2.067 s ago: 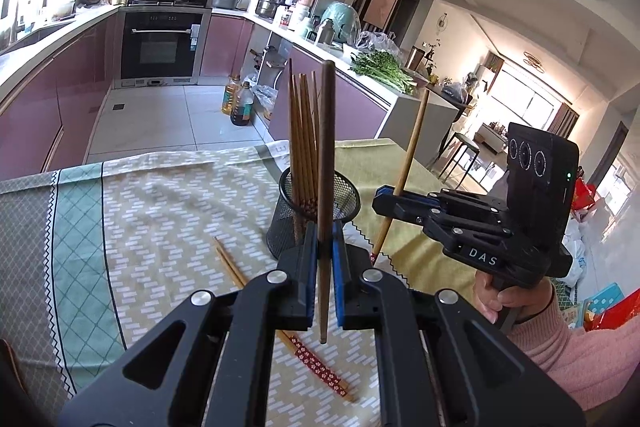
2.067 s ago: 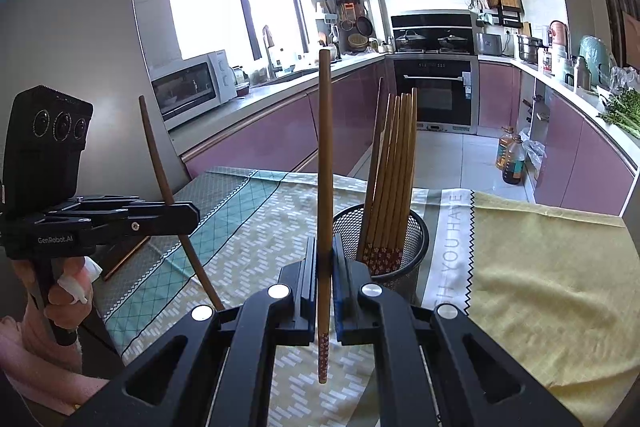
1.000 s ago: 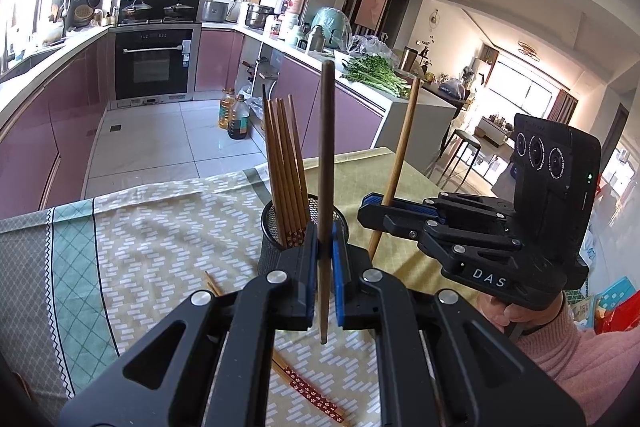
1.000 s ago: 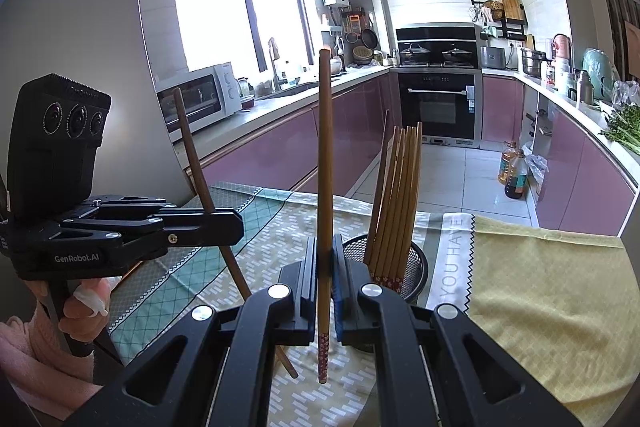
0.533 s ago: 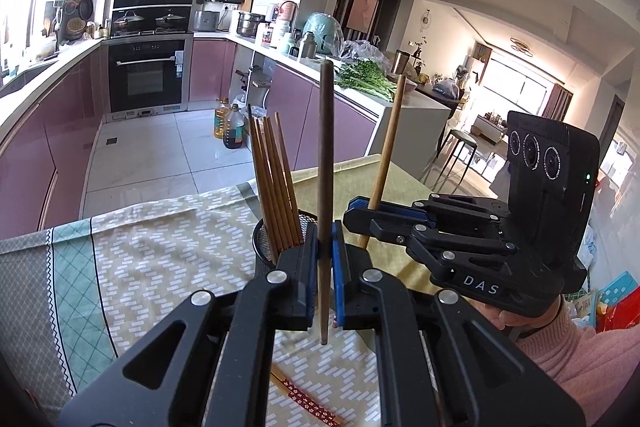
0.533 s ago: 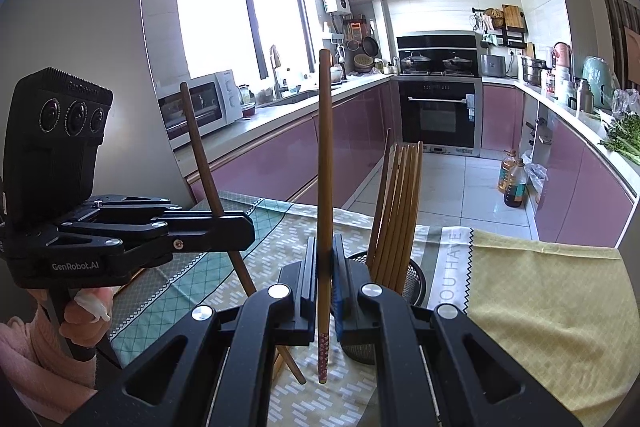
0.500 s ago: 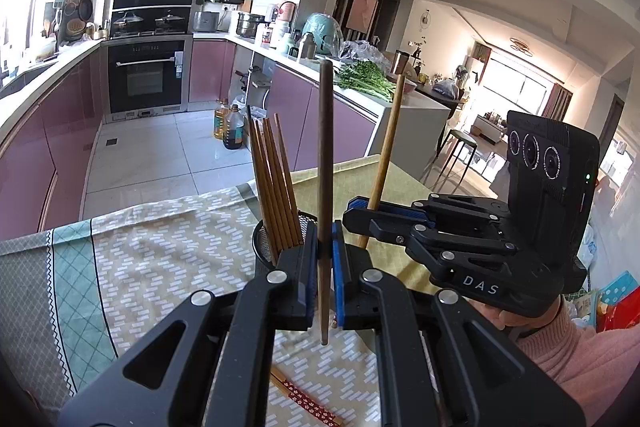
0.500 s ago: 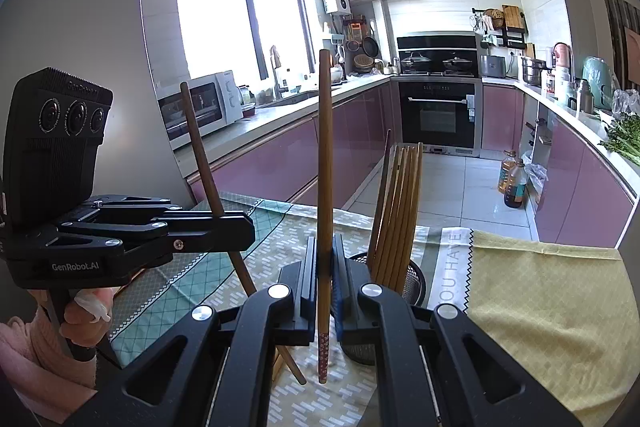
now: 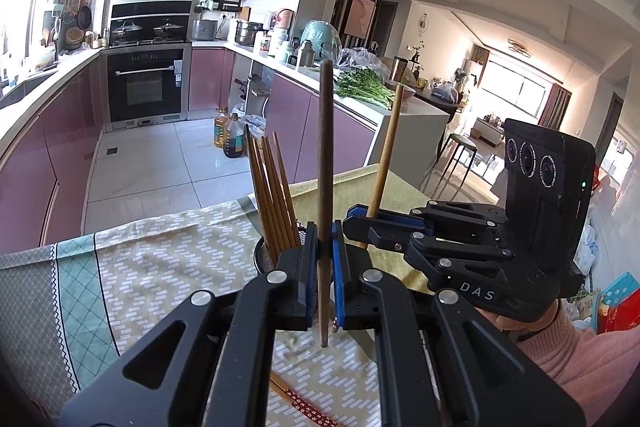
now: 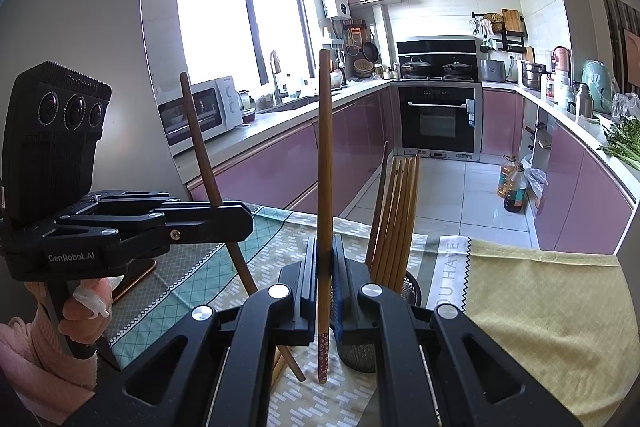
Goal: Organize utensils
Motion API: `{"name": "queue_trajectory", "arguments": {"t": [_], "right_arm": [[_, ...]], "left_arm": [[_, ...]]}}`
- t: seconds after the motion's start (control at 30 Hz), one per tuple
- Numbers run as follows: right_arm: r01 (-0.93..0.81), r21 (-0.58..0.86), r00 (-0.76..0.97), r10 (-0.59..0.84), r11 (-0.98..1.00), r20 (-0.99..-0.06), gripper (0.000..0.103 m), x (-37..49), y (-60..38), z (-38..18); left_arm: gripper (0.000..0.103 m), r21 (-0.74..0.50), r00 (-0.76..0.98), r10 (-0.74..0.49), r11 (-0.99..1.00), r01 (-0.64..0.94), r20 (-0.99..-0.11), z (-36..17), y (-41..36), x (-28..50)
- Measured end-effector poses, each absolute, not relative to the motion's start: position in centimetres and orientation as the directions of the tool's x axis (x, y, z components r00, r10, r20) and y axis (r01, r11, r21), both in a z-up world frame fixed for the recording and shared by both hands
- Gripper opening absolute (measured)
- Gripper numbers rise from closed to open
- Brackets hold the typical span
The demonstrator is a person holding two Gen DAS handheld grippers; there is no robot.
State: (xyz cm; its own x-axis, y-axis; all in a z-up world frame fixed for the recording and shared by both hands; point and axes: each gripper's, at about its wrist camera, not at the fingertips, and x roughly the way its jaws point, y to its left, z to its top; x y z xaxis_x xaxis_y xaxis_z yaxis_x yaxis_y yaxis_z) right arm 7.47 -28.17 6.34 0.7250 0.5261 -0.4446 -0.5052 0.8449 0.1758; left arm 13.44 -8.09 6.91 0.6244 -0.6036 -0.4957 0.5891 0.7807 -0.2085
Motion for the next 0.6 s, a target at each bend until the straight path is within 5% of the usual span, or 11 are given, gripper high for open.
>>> {"name": "queue_trajectory", "arguments": {"t": [0.6], "right_arm": [[-0.51,0.175,0.725,0.53,0.842,-0.439,0.006,7.7,-28.0,7.1]], "left_arm": [[0.007,-0.187,0.633,-0.604,0.778,0.599,-0.485,8.0,-8.8,13.5]]}}
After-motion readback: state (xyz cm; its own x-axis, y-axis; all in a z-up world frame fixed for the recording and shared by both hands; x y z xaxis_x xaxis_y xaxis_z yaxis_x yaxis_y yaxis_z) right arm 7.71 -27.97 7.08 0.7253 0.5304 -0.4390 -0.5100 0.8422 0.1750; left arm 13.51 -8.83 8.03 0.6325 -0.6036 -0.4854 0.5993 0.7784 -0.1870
